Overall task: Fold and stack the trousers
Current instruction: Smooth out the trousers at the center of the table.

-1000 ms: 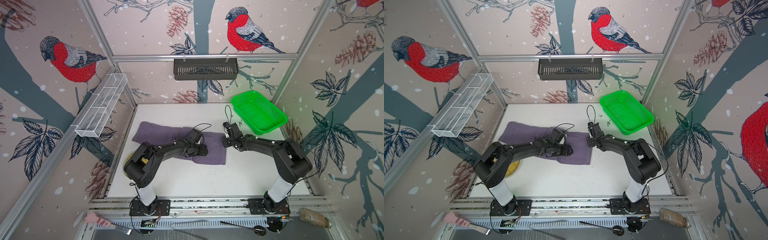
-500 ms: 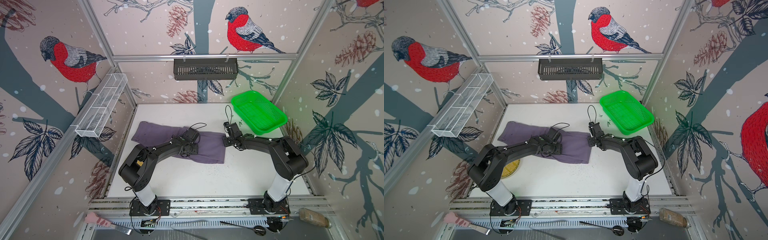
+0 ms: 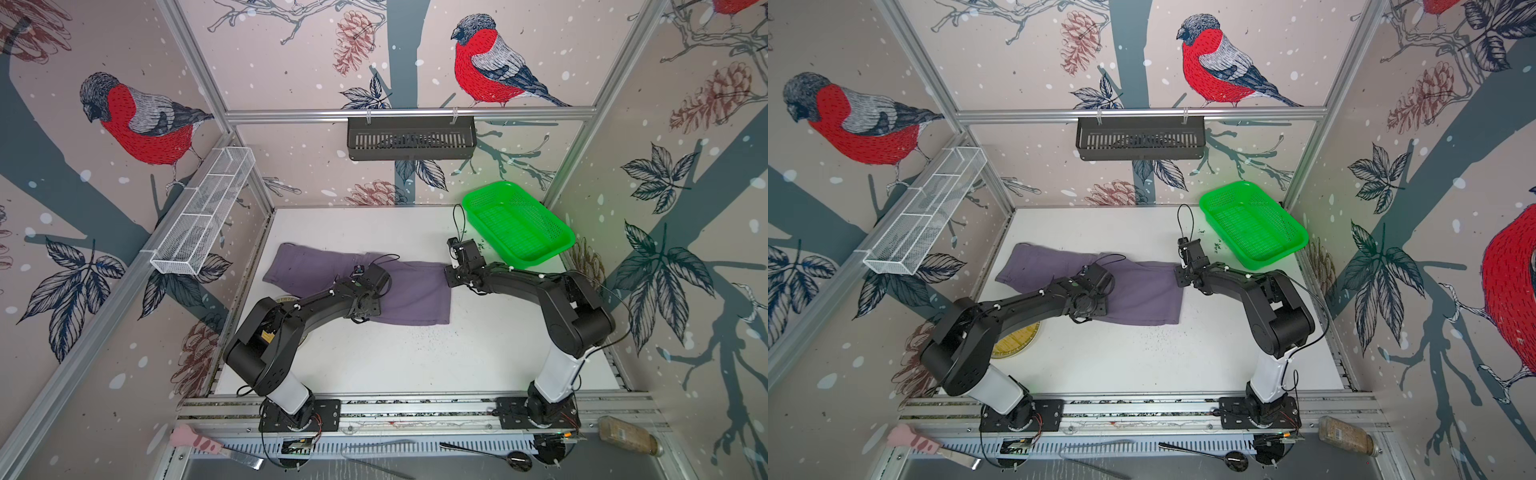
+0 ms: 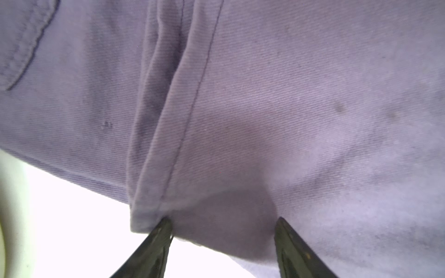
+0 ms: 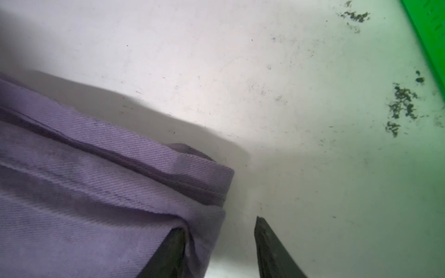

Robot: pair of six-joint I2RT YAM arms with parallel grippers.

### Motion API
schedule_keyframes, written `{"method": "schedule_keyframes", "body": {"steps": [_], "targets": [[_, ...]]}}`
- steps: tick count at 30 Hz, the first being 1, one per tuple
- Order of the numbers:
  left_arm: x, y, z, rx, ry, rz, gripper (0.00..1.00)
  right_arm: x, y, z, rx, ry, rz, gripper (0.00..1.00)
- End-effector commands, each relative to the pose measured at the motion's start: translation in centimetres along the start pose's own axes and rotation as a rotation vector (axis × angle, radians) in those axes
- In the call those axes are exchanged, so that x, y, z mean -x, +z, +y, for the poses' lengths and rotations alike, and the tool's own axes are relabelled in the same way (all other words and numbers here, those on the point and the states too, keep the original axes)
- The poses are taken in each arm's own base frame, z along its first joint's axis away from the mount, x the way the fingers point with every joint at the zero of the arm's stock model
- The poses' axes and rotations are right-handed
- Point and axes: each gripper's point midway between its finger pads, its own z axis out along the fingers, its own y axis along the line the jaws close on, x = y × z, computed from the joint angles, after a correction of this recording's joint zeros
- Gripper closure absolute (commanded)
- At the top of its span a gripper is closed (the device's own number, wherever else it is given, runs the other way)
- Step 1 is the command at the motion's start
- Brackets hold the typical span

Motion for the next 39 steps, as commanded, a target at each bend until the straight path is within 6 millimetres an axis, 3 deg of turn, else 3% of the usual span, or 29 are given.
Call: {"method": "schedule_keyframes", "body": {"steps": [1, 5, 8, 15, 20, 24, 28, 36, 39], "targets": [[1.0, -1.6, -1.5, -0.036, 0.020, -0.027, 0.31, 0.4, 0.1, 0.2, 0.016, -0.032, 0.005, 0.53], [2.4, -4.3, -6.1, -0.143, 0.096, -0.071, 0.30, 0.5, 0.3, 0.1, 0.014, -0.051, 0.009, 0.56], [2.0, -5.3, -9.6, -0.245, 0.136, -0.064, 0.30, 0.7, 0.2, 0.2, 0.034, -0.053, 0.001, 0.58], [-0.4, -7.5, -18.1, -0.497, 0.247, -0.094, 0.30, 0.9, 0.1, 0.3, 0.115, -0.055, -0.014, 0.63], [-2.4, -8.5, -22.7, -0.677, 0.308, -0.142, 0.23, 0.8, 0.2, 0.5, 0.203, -0.028, -0.019, 0.67], [-3.6, -6.2, -24.0, -0.640, 0.350, -0.105, 0.24, 0.6, 0.2, 0.3, 0.243, 0.000, -0.022, 0.69], [-4.4, -5.3, -25.2, -0.599, 0.404, -0.101, 0.28, 0.6, 0.1, 0.0, 0.263, 0.016, -0.023, 0.73], [-6.3, -1.1, -23.7, -0.400, 0.465, -0.022, 0.41, 0.8, 0.3, 0.0, 0.270, 0.019, -0.022, 0.77], [-6.0, -0.5, -22.8, -0.327, 0.466, -0.021, 0.45, 0.7, 0.4, 0.0, 0.268, 0.020, -0.018, 0.77]]}}
